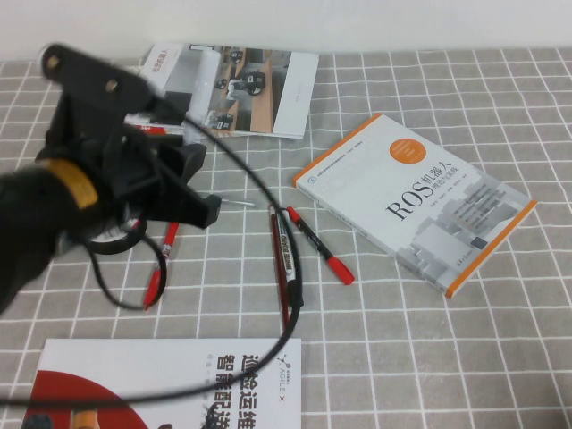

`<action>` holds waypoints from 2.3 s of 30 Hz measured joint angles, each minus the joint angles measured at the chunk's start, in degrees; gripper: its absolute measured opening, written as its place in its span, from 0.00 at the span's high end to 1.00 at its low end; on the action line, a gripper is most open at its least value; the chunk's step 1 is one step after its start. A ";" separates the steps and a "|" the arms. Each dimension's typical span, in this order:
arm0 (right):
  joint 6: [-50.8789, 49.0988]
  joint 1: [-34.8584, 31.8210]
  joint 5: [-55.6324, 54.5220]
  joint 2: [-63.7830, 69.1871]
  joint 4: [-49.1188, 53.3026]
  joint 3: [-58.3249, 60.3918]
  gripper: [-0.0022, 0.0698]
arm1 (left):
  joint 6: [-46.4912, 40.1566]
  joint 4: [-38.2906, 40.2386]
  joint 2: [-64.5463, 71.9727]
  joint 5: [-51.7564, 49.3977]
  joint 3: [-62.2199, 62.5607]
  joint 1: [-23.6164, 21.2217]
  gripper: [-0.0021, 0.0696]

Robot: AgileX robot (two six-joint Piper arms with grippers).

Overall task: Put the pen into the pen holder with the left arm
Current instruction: Place the pen onto the pen holder

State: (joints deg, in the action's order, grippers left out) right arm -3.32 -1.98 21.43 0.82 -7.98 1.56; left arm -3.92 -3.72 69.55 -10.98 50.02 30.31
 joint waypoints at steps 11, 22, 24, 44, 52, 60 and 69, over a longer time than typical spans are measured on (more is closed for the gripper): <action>0.00 0.00 0.00 0.00 0.00 0.00 0.99 | 0.11 0.30 -1.63 36.44 -18.28 -7.56 0.82; 0.00 0.00 0.00 0.00 0.00 0.00 0.99 | 0.00 5.70 6.01 54.79 -20.89 -14.96 0.82; 0.00 0.00 0.00 0.00 0.00 0.00 0.99 | 0.00 6.04 8.29 57.94 -20.89 -15.92 0.82; 0.00 0.00 0.00 0.00 0.00 0.00 0.99 | 0.52 13.18 23.86 66.26 -19.23 -17.07 0.82; 0.00 0.00 0.00 0.00 0.00 0.00 0.99 | 0.52 13.18 24.28 65.66 -19.23 -17.07 0.82; 0.00 0.00 0.00 0.00 0.00 0.00 0.99 | 0.52 15.11 24.37 64.22 -19.23 -17.07 0.56; 0.00 0.00 0.00 0.00 0.00 0.00 0.99 | -0.76 18.16 19.08 63.51 -20.17 -17.07 0.45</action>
State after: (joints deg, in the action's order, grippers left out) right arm -3.32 -1.98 21.43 0.82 -7.98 1.56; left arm -4.68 14.43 88.63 52.53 29.86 13.25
